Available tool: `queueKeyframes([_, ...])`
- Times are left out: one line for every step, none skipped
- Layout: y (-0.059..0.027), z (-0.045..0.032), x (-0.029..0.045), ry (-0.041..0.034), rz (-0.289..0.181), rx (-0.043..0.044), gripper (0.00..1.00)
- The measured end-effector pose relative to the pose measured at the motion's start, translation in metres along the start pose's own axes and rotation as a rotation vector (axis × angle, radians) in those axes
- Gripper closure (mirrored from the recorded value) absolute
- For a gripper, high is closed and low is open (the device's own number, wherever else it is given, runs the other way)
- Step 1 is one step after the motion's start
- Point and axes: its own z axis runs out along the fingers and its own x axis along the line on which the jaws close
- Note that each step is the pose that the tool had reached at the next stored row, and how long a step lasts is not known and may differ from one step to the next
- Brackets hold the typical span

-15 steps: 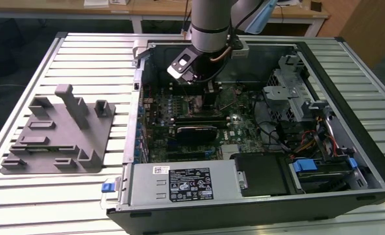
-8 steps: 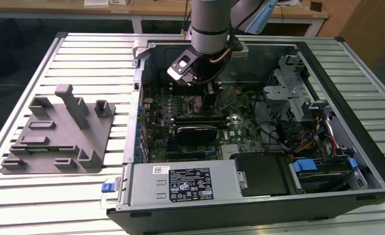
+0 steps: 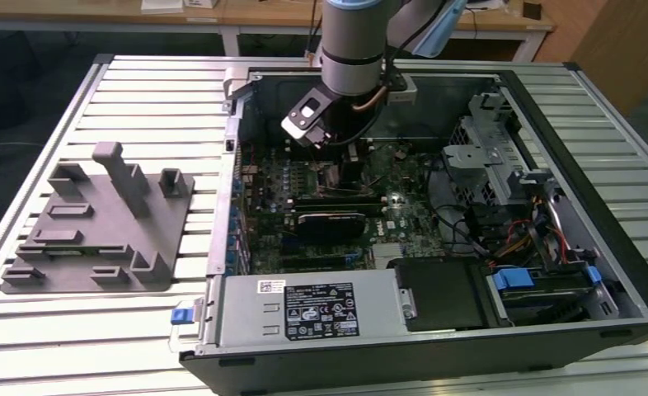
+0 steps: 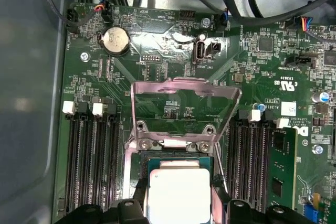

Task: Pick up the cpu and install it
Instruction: 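Place the cpu into insertion slot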

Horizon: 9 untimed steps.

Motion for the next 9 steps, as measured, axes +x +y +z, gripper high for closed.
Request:
queueKeyframes([0.0,0.0,0.0,0.0,0.0,0.0,0.45])
queueKeyframes([0.0,0.0,0.0,0.0,0.0,0.0,0.45])
queueKeyframes([0.0001,0.0001,0.0,0.0001,0.0,-0.0001,0.45])
queueKeyframes([0.0,0.0001,0.0,0.0001,0.001,0.0,0.45])
queueKeyframes([0.0001,0.0002,0.0001,0.0013,0.001,-0.0001,0.45])
queueKeyframes([0.0,0.0005,0.0001,0.0044,0.001,-0.0004,0.45])
queueKeyframes([0.0,0.0007,0.0001,0.0075,0.001,-0.0005,0.45])
queueKeyframes([-0.0001,0.0012,0.0002,0.0089,0.001,-0.0006,0.45])
queueKeyframes([-0.0001,0.0017,0.0002,0.0097,0.002,-0.0007,0.45])
